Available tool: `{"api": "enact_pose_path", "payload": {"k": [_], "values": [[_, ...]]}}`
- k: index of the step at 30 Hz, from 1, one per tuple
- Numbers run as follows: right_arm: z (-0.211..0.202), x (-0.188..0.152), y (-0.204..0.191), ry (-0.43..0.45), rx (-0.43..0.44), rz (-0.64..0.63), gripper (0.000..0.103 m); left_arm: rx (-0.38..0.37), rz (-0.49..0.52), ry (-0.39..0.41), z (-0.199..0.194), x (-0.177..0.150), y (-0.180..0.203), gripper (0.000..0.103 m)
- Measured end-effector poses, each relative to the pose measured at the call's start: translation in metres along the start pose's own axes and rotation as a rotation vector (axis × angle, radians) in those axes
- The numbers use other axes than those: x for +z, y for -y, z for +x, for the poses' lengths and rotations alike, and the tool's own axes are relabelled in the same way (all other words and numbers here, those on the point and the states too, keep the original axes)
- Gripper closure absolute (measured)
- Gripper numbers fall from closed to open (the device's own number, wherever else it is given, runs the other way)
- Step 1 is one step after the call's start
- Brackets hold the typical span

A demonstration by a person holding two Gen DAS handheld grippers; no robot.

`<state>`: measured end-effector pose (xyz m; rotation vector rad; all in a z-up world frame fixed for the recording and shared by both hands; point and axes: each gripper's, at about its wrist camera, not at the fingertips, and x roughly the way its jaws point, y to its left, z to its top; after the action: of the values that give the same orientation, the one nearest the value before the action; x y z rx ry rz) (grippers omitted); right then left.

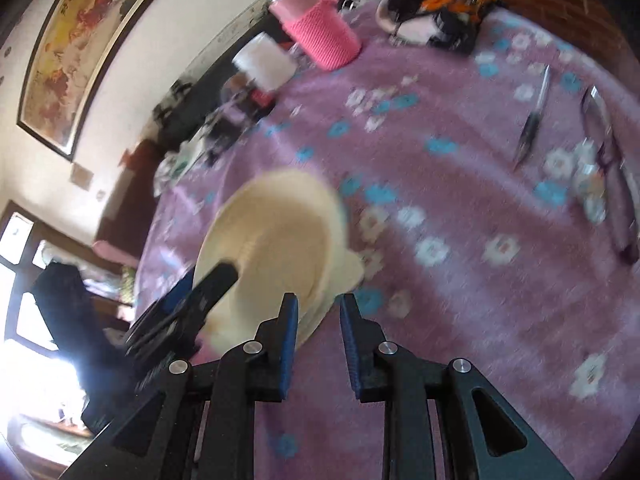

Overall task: Organize plates and bowls
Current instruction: 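Grasp the beige bowl rim with the left tool beside the right tool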

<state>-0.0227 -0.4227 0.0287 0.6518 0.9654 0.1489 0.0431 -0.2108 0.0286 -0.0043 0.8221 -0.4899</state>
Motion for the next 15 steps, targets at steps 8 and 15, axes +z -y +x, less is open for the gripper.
{"api": "enact_pose_path", "payload": {"k": [8,15], "values": [[-0.001,0.012,0.006,0.038,-0.015,-0.009,0.08,0.021,-0.014,-0.015,0.0,-0.001,-0.003,0.034],[0.001,0.005,0.005,0.022,0.024,-0.014,0.077,0.034,-0.005,-0.055,0.008,-0.004,-0.003,0.064]]}}
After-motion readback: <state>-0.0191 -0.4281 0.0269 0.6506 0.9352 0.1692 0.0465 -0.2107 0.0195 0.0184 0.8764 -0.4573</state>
